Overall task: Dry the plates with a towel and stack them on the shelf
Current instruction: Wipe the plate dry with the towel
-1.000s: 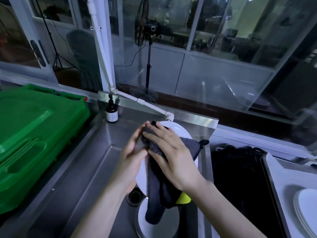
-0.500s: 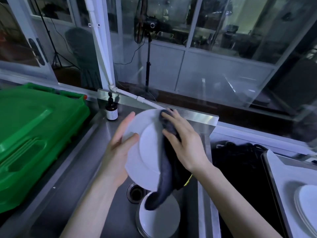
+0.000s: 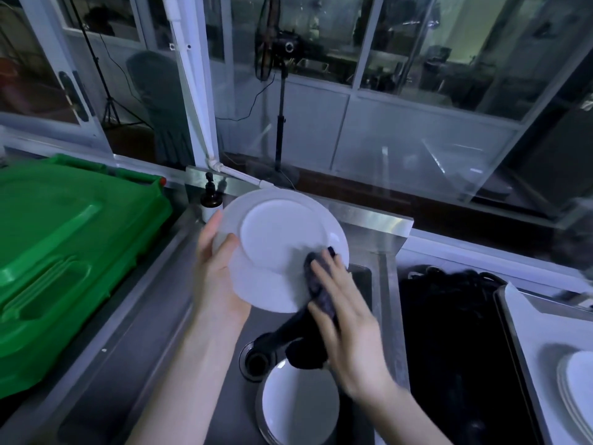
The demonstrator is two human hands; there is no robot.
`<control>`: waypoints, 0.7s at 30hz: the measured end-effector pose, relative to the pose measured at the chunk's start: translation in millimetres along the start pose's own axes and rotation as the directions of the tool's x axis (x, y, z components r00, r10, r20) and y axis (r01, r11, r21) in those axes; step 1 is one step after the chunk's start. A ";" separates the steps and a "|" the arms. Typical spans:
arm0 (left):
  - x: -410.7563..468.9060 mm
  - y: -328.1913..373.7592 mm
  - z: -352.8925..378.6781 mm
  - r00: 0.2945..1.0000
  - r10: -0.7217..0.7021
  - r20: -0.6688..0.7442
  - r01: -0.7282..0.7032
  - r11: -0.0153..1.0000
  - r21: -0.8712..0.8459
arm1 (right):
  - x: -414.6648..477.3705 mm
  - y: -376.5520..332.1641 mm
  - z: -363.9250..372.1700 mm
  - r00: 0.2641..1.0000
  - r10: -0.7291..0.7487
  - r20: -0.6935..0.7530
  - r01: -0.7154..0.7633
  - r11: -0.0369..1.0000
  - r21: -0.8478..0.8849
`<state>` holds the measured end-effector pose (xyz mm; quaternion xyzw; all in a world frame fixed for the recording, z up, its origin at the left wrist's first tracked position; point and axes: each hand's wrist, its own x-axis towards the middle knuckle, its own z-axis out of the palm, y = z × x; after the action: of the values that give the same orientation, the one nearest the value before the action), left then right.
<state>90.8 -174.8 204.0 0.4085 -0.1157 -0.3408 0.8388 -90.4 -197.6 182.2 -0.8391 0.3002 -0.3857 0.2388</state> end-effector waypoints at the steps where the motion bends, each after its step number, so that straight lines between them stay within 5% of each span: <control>1: -1.1 -4.3 5.1 1.000 0.006 -0.007 -0.006 1.000 0.012 | -1.4 -6.2 7.9 0.997 -0.080 0.013 0.081 0.994 -0.079; 5: -6.1 -14.4 18.0 0.997 -0.057 0.051 0.055 0.998 0.041 | 16.1 -24.7 22.1 0.944 -0.325 0.062 0.331 0.915 -0.231; 8: -0.6 -9.5 15.8 0.998 -0.052 0.040 0.054 0.998 -0.044 | 16.7 -14.6 13.5 0.926 -0.360 0.110 0.376 0.884 -0.278; 10: 3.5 -3.3 9.4 0.999 -0.023 0.043 0.025 0.999 -0.041 | 9.6 -0.2 3.2 0.963 -0.260 0.070 0.269 0.935 -0.231; 12: 4.2 1.3 0.3 0.997 -0.021 0.069 0.021 1.000 -0.002 | 13.6 8.9 -10.4 0.999 -0.014 -0.034 0.013 1.000 -0.018; 15: -0.5 2.4 -10.1 0.987 -0.077 0.138 0.069 0.996 0.057 | 41.2 16.5 -27.9 0.967 0.244 -0.078 -0.223 0.953 0.205; 18: -4.9 2.8 -9.5 0.977 -0.104 0.186 0.093 0.994 0.064 | 61.3 15.0 -40.4 0.963 0.265 -0.055 -0.251 0.952 0.177; 21: -3.3 5.4 -3.6 0.991 -0.067 0.118 0.063 0.997 0.040 | 46.0 3.8 -37.8 0.992 0.124 -0.034 -0.120 0.989 0.091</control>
<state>92.6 -168.1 206.0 0.4059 -0.1585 -0.3896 0.8114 -97.5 -238.3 225.3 -0.8000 0.3382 -0.3997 0.2931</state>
